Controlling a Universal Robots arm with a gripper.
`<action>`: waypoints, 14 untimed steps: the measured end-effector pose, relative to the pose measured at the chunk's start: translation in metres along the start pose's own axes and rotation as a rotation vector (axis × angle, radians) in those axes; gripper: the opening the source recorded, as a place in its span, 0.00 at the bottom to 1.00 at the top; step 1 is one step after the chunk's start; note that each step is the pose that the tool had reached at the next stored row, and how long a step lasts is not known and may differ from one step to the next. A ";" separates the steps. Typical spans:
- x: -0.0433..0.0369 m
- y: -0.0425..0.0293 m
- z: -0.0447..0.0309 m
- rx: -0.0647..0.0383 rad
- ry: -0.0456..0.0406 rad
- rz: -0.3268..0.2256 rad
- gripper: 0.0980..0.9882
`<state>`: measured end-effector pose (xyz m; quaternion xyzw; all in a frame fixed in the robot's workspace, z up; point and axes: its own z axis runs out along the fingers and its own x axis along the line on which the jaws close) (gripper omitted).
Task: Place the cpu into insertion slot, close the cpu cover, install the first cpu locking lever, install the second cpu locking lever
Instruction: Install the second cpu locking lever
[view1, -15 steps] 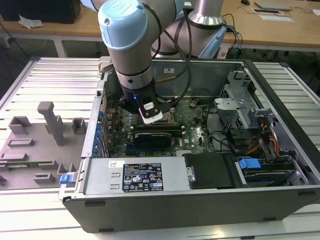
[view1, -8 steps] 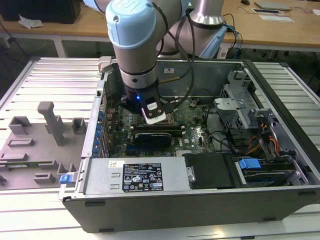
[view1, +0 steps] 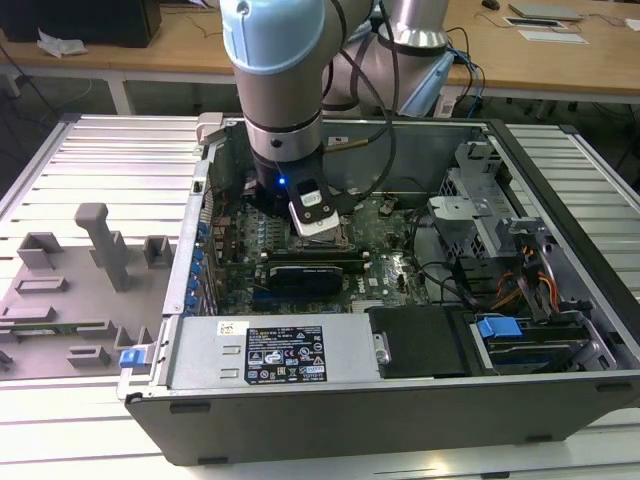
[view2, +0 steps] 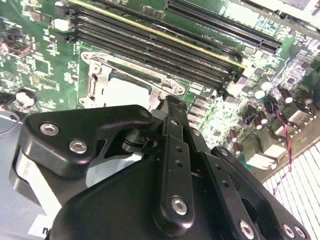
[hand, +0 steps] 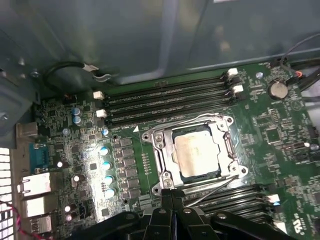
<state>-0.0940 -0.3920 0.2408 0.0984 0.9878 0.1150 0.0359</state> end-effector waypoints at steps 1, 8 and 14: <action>-0.0004 0.0007 -0.0025 0.000 0.0003 0.000 0.01; -0.0069 0.0021 -0.0175 0.003 0.0156 0.004 0.01; -0.0197 -0.0048 -0.0166 0.007 0.0304 0.010 0.01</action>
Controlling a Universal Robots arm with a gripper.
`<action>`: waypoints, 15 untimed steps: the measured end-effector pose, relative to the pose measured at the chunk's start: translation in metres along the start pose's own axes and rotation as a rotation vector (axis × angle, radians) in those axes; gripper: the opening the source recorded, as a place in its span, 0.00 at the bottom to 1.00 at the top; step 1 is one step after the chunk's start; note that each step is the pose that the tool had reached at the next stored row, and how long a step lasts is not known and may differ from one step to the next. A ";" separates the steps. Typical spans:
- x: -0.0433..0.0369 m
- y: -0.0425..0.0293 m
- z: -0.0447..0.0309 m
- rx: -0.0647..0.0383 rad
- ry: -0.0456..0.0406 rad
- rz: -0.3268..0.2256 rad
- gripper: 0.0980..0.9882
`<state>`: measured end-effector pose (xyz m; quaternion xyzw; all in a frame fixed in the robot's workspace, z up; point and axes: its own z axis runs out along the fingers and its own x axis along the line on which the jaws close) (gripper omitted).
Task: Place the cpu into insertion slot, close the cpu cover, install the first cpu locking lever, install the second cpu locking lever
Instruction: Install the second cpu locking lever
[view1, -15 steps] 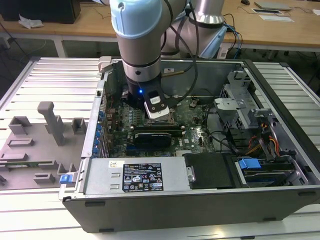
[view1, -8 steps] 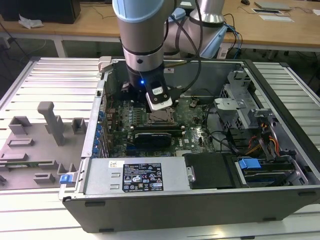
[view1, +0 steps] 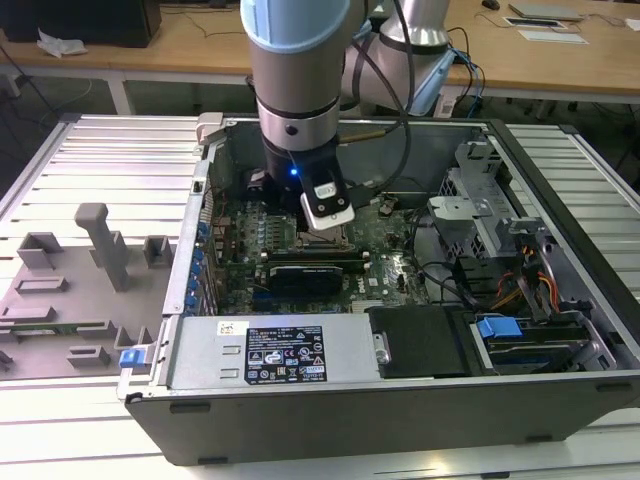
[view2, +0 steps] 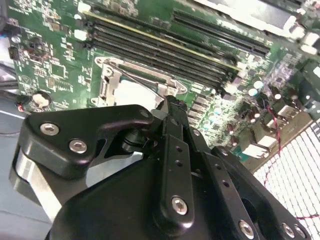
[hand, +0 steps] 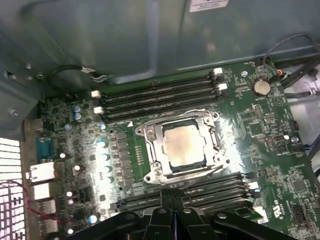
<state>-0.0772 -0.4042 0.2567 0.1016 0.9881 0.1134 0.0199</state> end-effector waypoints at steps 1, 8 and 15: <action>-0.0021 0.0002 0.0009 0.000 0.0012 0.000 0.01; -0.0060 -0.0018 0.0152 -0.002 0.0063 0.001 0.01; 0.0047 -0.0035 0.0302 -0.010 0.0077 -0.004 0.01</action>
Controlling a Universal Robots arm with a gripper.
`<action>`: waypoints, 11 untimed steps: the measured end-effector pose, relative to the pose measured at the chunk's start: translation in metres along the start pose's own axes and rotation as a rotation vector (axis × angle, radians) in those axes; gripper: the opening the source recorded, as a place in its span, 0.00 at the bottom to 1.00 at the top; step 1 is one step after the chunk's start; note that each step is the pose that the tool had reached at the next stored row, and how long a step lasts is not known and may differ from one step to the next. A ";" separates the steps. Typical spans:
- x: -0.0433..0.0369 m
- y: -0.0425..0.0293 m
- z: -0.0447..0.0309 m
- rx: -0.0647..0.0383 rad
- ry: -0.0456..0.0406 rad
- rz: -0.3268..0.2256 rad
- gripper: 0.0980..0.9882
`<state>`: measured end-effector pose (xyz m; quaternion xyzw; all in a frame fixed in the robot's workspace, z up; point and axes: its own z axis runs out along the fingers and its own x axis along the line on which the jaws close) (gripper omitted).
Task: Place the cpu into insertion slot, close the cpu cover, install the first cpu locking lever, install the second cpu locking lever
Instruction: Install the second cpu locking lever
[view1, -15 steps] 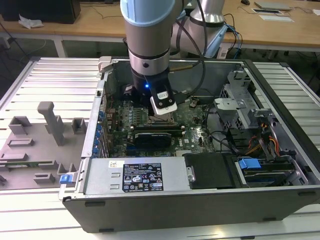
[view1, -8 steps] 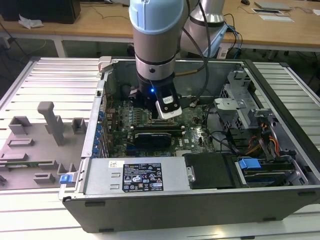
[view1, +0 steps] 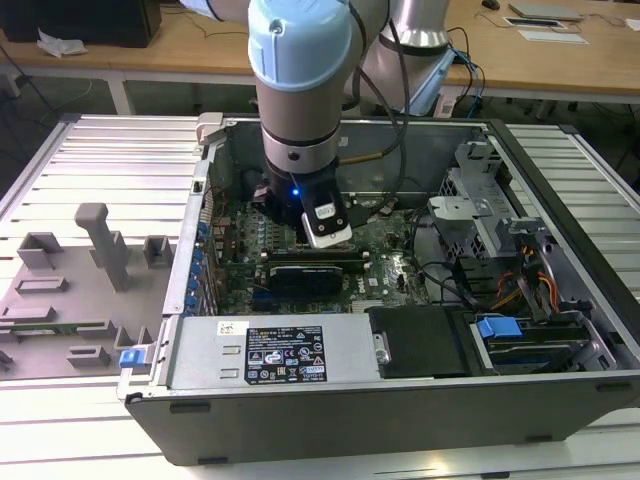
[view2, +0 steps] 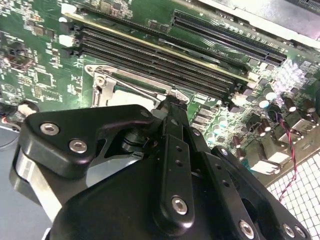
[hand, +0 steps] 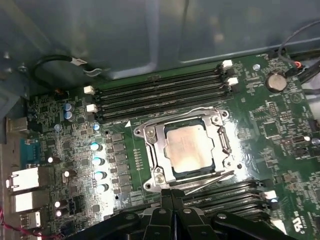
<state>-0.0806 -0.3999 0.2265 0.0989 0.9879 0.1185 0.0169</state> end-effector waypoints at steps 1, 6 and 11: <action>0.0008 -0.0005 0.0023 0.000 0.0012 -0.010 0.01; 0.0053 -0.0007 0.0122 -0.002 0.0064 -0.034 0.01; 0.0075 0.0019 0.0212 -0.003 0.0251 -0.111 0.01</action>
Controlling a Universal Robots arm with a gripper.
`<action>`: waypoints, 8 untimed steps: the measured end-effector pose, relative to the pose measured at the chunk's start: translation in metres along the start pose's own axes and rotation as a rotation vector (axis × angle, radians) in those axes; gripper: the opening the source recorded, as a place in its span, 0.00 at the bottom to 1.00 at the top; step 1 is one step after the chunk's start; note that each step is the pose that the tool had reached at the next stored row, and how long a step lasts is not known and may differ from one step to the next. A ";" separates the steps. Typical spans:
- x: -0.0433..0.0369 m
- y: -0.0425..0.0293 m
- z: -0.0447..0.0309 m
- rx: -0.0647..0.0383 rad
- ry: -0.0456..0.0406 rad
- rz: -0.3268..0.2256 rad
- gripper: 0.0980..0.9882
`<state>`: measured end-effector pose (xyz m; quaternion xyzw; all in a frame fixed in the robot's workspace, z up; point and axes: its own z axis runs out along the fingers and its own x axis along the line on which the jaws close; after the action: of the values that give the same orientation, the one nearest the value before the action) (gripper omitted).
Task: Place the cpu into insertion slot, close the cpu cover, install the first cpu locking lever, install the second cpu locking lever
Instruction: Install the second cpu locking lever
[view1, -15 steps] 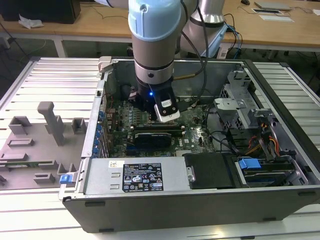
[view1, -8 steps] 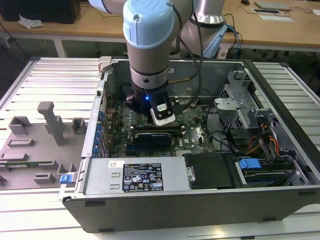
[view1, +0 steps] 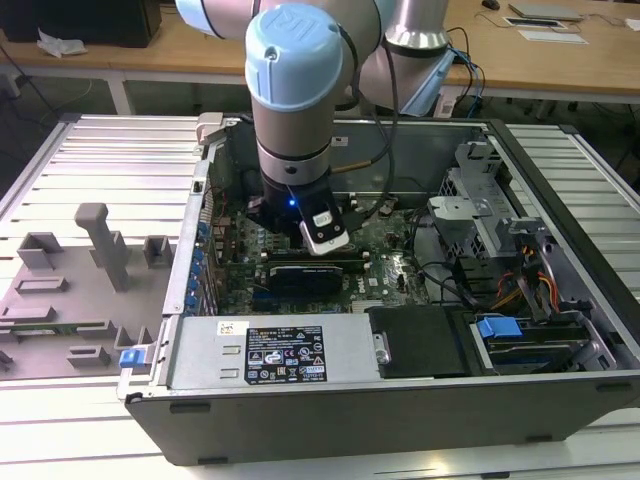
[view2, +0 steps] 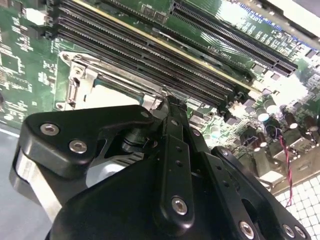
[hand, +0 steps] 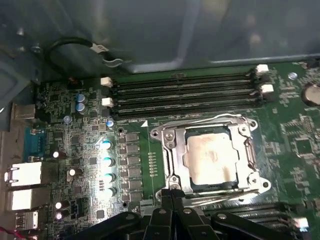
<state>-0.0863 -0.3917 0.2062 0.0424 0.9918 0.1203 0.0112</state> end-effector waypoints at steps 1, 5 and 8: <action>0.0002 -0.0004 0.0022 0.000 0.0022 -0.009 0.01; 0.0008 0.0003 0.0082 -0.001 0.0057 -0.025 0.01; 0.0010 0.0017 0.0097 0.000 0.0079 -0.031 0.01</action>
<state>-0.0868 -0.3877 0.1972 0.0266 0.9923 0.1203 0.0092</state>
